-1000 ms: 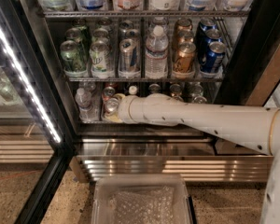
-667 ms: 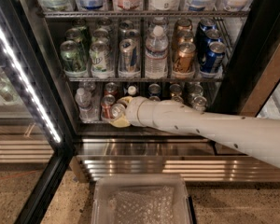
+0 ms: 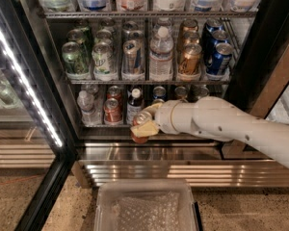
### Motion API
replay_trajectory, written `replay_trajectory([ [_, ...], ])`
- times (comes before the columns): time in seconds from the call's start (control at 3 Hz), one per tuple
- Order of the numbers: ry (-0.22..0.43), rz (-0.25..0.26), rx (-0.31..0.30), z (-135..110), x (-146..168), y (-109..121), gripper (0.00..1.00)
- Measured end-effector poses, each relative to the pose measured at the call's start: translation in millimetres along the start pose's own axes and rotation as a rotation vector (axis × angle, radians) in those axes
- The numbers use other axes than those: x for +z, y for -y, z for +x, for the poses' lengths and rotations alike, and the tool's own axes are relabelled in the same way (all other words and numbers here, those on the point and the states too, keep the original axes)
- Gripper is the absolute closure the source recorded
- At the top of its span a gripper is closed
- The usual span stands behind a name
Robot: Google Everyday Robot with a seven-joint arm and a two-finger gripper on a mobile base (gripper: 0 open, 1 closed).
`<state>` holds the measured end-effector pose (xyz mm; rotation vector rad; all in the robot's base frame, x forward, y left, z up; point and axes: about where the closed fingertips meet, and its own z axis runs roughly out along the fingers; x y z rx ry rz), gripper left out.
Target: Pick coke can from bottom shelf of fridge
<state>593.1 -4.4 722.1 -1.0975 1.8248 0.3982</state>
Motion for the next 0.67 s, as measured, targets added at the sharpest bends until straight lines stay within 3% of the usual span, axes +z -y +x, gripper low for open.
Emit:
replay_trajectory([
  [0.33,-0.055,-0.06,0.118,19,-57,-18,1.0],
  [0.67,-0.085,-0.076,0.179,21,-104,-32,1.0],
])
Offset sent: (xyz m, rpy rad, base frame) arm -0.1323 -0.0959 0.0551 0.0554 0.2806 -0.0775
